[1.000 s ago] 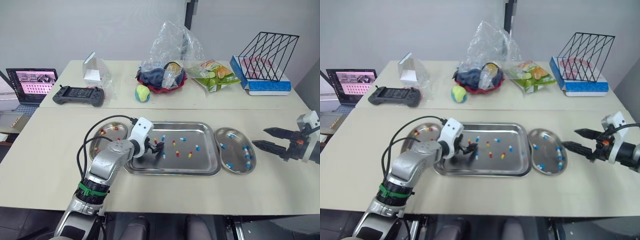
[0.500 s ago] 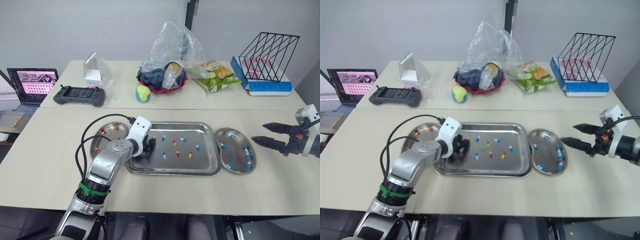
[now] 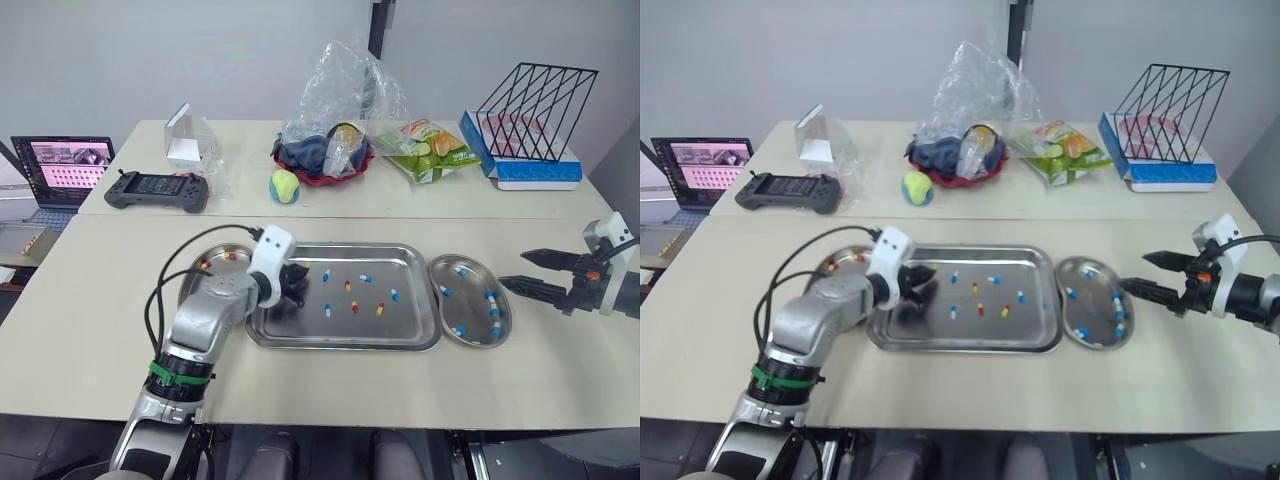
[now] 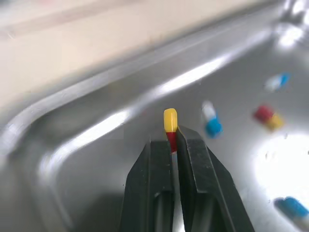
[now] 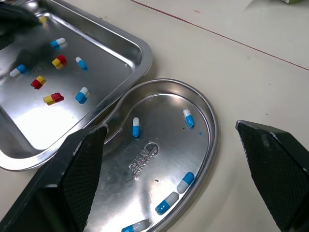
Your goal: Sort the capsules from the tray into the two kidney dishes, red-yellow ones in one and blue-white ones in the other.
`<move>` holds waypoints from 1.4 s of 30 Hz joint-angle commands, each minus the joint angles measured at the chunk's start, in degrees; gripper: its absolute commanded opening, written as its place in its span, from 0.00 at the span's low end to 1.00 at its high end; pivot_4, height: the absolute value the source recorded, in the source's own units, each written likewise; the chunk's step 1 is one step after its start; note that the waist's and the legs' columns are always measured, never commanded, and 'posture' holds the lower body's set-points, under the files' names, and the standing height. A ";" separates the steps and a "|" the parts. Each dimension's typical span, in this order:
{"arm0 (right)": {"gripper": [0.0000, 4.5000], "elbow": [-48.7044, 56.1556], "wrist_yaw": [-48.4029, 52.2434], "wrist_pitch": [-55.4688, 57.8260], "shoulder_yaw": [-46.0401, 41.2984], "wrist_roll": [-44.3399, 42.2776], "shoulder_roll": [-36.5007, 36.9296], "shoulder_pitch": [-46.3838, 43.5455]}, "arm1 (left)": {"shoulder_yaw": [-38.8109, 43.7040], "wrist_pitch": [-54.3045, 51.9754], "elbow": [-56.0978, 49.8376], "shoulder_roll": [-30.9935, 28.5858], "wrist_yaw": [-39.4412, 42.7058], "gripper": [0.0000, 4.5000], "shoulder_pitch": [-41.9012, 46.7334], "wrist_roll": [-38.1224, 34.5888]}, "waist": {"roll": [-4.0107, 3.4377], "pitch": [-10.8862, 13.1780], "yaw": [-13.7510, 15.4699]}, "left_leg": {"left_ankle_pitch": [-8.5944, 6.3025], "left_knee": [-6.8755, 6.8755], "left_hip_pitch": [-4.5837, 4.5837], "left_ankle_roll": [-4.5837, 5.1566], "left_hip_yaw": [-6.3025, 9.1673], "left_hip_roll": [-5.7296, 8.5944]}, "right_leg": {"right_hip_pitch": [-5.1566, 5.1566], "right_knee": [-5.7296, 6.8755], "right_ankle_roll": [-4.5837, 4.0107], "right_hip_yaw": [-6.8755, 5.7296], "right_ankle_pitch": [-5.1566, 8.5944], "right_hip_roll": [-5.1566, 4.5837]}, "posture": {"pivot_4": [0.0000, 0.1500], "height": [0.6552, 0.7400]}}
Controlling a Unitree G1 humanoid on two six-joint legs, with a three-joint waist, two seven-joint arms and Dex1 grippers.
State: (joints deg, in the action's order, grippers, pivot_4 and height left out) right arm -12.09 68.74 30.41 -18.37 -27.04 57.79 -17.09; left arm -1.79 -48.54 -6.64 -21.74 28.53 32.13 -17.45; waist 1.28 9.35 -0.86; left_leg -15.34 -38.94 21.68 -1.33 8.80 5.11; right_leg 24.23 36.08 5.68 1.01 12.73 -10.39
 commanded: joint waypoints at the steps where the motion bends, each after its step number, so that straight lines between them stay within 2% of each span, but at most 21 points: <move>1: 1.00 0.23 1.27 -1.65 -0.72 -0.47 0.81 -0.95 | 4.04 3.17 -2.89 -6.84 5.89 0.01 1.07 -1.62 | -0.02 -0.01 -0.36 | 0.00 0.02 -0.04 0.01 -0.01 -0.01 | -0.02 -0.01 0.00 0.01 0.00 0.00 | 1.00 1.00; 5: 1.00 0.16 2.02 -2.05 0.14 -0.56 0.42 -2.28 | 8.06 4.64 -0.42 -17.24 12.65 0.01 -0.91 -2.37 | -0.03 -0.02 -0.39 | -0.02 0.03 -0.01 0.04 -0.03 0.03 | -0.02 -0.10 0.01 0.02 0.00 -0.01 | 1.00 1.00; 8: 1.00 -0.39 2.25 -2.33 1.19 -0.32 0.16 -3.37 | 9.85 6.21 0.92 -22.16 15.70 0.01 -4.46 -2.59 | -0.05 -0.01 -0.54 | -0.03 0.07 -0.02 0.05 -0.02 0.01 | 0.01 -0.08 0.01 0.02 0.00 0.01 | 1.00 1.00; 13: 1.00 -1.32 2.84 -2.96 2.43 -0.28 -0.28 -5.18 | 10.53 5.74 3.54 -23.50 17.06 0.01 -9.45 -3.34 | -0.04 0.00 0.11 | -0.12 0.03 -0.02 0.21 -0.01 0.04 | -0.03 -0.08 0.03 0.01 -0.01 -0.03 | 1.00 1.00; 18: 1.00 -1.70 2.89 -2.96 3.06 -0.38 -0.21 -6.27 | 10.55 5.99 3.31 -23.00 16.93 0.01 -10.87 -3.57 | -0.03 0.00 0.10 | -0.11 0.03 0.02 0.20 0.06 0.02 | 0.00 -0.07 0.02 -0.05 -0.02 -0.01 | 1.00 1.00; 27: 1.00 -1.89 2.92 -2.90 2.70 -0.85 -0.09 -6.28 | 13.37 7.87 5.75 -25.23 18.34 0.67 -9.58 -4.20 | -0.03 0.00 -0.08 | -0.11 0.05 0.01 0.19 0.05 -0.02 | 0.03 -0.05 0.02 -0.03 -0.02 0.01 | 1.00 1.00; 28: 1.00 -2.14 2.85 -3.12 2.58 -0.83 -0.16 -6.35 | 13.81 8.80 6.12 -25.59 18.60 0.78 -9.75 -3.96 | -0.04 0.00 -0.09 | -0.11 0.05 0.02 0.20 0.05 -0.01 | 0.03 -0.06 0.02 -0.03 -0.02 0.01 | 1.00 1.00; 29: 1.00 -2.40 2.53 -3.72 2.32 -0.72 -0.37 -6.42 | 14.59 9.66 6.65 -25.98 18.95 0.83 -10.03 -3.96 | -0.04 0.00 -0.09 | -0.11 0.05 0.01 0.20 0.04 0.00 | 0.02 -0.06 0.02 -0.03 -0.02 0.00 | 1.00 1.00; 31: 1.00 -3.18 1.71 -4.83 1.77 -0.54 -0.89 -6.56 | 17.27 12.24 8.63 -26.55 19.35 0.98 -10.42 -4.15 | -0.04 0.00 -0.11 | -0.11 0.06 0.00 0.19 0.04 -0.01 | 0.03 -0.07 0.02 -0.03 -0.02 0.00 | 1.00 1.00; 34: 1.00 -3.79 1.30 -5.60 1.40 -0.68 -1.28 -6.34 | 21.31 18.77 12.34 -26.56 18.24 0.99 -10.44 -3.27 | -0.04 0.00 -0.21 | -0.11 0.08 -0.02 0.19 0.04 -0.02 | 0.04 -0.07 0.02 -0.02 -0.02 0.01 | 1.00 1.00; 35: 1.00 -4.60 1.22 -5.86 1.28 -0.70 -1.41 -6.43 | 25.04 20.18 13.10 -26.16 19.03 0.99 -10.71 -5.43 | -0.04 0.00 -0.24 | -0.11 0.08 -0.01 0.19 0.04 -0.02 | 0.04 -0.06 0.02 -0.02 -0.02 0.01 | 1.00 1.00; 37: 1.00 -6.65 0.77 -7.08 1.28 -0.12 -1.63 -7.02 | 28.98 26.66 13.99 -27.37 21.98 0.99 -14.34 -5.47 | -0.04 0.00 -0.52 | -0.10 0.07 0.01 0.16 0.05 -0.04 | 0.07 -0.07 0.01 -0.03 -0.02 0.01 | 1.00 1.00; 40: 1.00 -9.11 0.19 -8.43 0.97 0.03 -2.07 -7.79 | 31.88 31.45 17.24 -28.70 21.69 0.99 -18.59 -3.72 | -0.05 0.00 -0.71 | -0.06 0.14 -0.02 0.10 0.01 -0.03 | 0.07 -0.15 0.00 0.02 -0.02 -0.01 | 1.00 1.00; 42: 1.00 -10.54 -0.07 -9.83 0.99 0.56 -2.34 -7.67 | 34.47 37.81 19.15 -27.77 23.00 0.99 -21.20 -4.26 | -0.06 0.01 -0.68 | -0.10 0.14 -0.02 0.16 0.01 -0.03 | 0.07 -0.15 0.00 0.01 -0.02 0.00 | 1.00 1.00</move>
State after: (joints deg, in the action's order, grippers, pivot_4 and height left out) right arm -22.31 68.90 22.72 -15.39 -26.55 55.21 -24.03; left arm 29.46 -16.07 11.95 -49.48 50.42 11.63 -21.25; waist 1.22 9.36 -1.53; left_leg -15.52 -38.80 21.65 -1.03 8.80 5.10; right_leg 24.30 35.95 5.68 1.03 12.71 -10.40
